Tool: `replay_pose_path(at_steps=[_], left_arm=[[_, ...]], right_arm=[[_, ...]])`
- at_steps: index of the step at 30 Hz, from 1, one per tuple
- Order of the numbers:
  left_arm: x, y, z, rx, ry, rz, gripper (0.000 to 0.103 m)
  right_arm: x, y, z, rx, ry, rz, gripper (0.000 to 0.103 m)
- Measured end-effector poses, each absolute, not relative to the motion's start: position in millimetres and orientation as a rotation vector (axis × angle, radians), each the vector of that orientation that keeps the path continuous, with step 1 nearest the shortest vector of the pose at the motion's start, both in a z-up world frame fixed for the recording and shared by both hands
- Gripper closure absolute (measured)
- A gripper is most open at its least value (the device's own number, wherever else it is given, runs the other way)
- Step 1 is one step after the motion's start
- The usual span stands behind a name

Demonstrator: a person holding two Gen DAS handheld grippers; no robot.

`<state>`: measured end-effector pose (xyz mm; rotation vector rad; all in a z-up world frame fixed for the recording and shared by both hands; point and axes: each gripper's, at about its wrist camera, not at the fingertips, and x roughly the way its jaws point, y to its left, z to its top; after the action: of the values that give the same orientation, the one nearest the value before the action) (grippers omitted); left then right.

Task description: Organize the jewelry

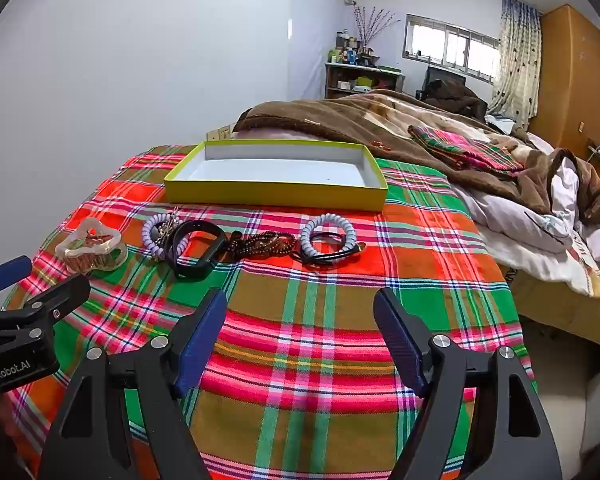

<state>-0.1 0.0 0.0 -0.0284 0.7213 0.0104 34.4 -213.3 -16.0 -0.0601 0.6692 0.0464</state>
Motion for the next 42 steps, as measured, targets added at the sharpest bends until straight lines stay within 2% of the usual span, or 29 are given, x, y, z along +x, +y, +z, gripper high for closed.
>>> replay_pose_path(at_steps=[13,42], left_arm=[[7.9,2.1,-4.7,-0.013,0.759,0.032,0.008],[16.0,11.5,-2.4,-0.024,0.772,0.032,0.008]], right_arm=[[42.5,-208.6,-16.9,-0.072,0.635,0.113,0.027],[52.5,-208.9,-20.4,-0.02,0.704,0.1,0.027]])
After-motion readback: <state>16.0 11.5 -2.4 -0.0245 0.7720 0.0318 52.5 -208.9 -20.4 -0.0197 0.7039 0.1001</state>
